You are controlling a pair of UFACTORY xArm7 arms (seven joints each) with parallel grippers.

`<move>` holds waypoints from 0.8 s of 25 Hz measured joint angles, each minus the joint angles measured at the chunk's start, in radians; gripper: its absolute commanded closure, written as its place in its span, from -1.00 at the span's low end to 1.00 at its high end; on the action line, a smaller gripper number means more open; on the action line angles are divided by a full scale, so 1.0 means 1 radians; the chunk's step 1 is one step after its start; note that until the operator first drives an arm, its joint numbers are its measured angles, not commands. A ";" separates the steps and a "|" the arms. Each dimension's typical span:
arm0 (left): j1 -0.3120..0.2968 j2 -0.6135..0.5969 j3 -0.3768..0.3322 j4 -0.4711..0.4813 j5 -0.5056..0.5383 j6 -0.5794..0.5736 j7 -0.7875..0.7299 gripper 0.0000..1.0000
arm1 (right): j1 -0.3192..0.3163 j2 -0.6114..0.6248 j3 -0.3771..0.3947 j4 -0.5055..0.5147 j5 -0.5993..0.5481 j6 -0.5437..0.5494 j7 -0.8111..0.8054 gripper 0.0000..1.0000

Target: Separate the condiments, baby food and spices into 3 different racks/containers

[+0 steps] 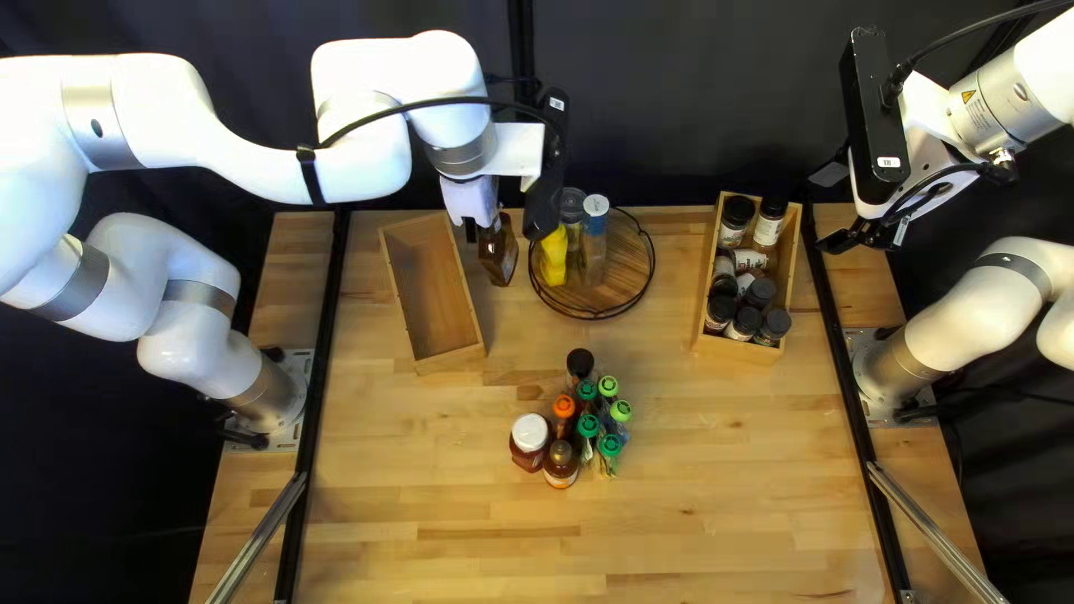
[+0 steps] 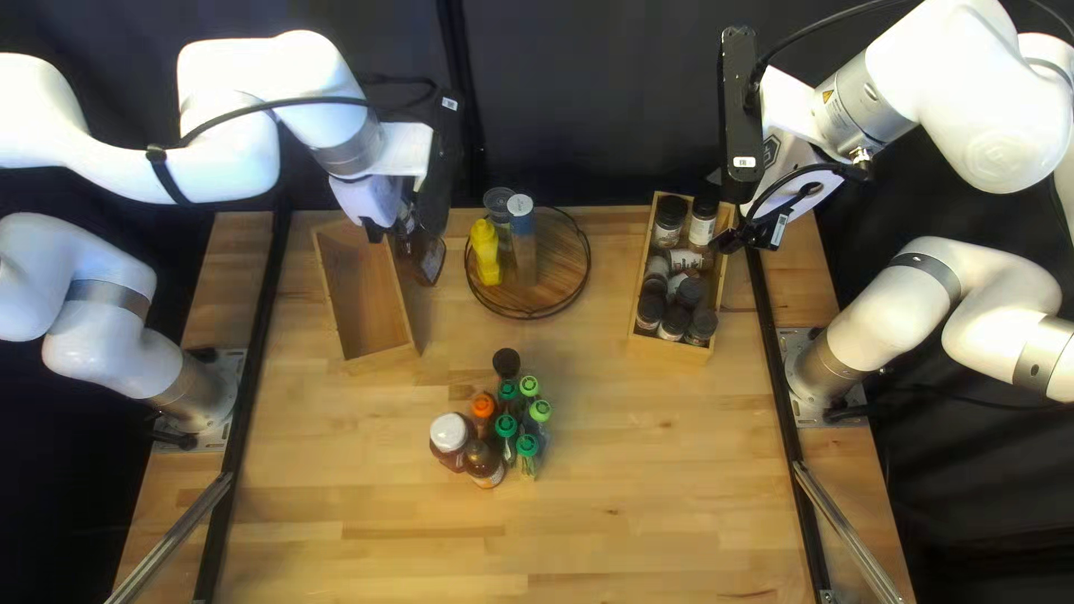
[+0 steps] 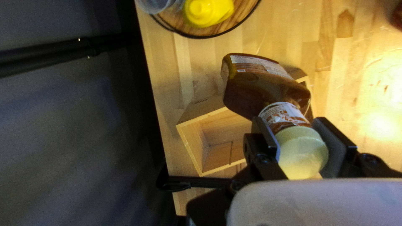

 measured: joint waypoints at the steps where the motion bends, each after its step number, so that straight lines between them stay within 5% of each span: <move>1: -0.002 0.008 0.001 0.000 -0.006 -0.008 0.007 1.00 | 0.000 0.000 0.000 0.000 0.000 0.000 0.000 -1.00; 20: -0.030 0.143 0.009 0.015 -0.102 -0.101 0.094 1.00 | 0.000 0.000 0.000 0.000 0.000 0.000 0.000 -1.00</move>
